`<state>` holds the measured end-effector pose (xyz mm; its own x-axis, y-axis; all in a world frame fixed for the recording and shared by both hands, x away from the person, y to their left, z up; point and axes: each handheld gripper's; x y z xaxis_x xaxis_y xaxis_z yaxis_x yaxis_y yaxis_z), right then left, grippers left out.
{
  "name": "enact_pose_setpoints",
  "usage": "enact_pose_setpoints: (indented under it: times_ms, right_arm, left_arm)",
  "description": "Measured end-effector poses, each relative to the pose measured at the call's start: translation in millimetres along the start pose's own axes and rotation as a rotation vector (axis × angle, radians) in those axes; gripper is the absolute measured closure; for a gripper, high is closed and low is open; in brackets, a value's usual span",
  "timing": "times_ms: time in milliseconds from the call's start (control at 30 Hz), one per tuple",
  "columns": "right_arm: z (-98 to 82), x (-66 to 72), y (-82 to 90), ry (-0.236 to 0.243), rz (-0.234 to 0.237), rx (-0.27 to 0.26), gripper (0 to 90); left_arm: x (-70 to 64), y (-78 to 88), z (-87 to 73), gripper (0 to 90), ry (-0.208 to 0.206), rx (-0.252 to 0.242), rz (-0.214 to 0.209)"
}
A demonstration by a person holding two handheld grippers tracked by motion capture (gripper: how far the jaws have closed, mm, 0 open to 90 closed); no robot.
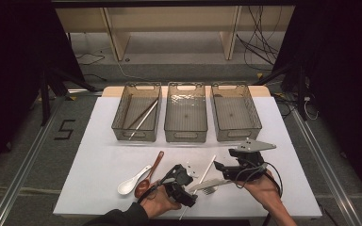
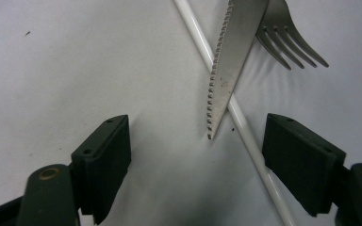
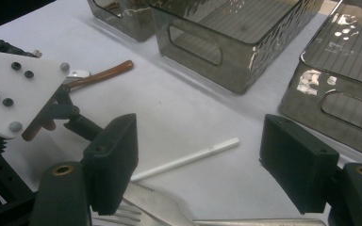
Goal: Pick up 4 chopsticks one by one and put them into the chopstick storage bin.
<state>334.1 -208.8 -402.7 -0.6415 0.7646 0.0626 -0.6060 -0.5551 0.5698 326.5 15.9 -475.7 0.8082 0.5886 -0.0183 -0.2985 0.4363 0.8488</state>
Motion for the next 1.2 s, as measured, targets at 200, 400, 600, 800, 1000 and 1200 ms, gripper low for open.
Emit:
enact_pose_setpoints:
  times_ms: [200,400,600,800,1000,1200]
  right_arm:
    - [0.1,-0.1,0.7,0.000,0.000,-0.002,29.4]
    - [0.1,-0.1,0.8,-0.002,0.000,-0.002,29.6]
    - [0.0,-0.1,0.2,0.001,0.000,0.001,29.9]
    - [0.2,0.3,-0.5,0.001,0.000,0.001,30.1]
    - [0.0,0.1,-0.6,0.000,0.001,0.002,30.3]
    - [0.0,0.2,-0.4,0.001,0.001,0.002,30.6]
  left_arm:
    - [13.3,5.1,-1.0,31.8,0.021,0.038,0.006]
    - [29.5,9.3,-2.7,44.0,0.030,0.053,0.006]
    - [35.3,9.6,0.3,53.0,0.022,0.073,-0.004]
    - [37.1,9.0,2.3,55.5,0.002,0.079,-0.014]
    - [39.3,7.9,7.0,67.9,-0.005,0.100,-0.026]
    - [42.3,6.7,9.6,80.3,-0.006,0.112,-0.044]
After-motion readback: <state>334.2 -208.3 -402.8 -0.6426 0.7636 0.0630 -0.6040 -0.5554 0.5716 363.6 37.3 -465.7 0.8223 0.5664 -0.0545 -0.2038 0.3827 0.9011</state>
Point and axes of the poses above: each handheld gripper's, and its own axes: y roughly backward along the jaws, z roughly out of its top, x roughly to its left, and after that the axes turned 3 degrees about -x, right-handed
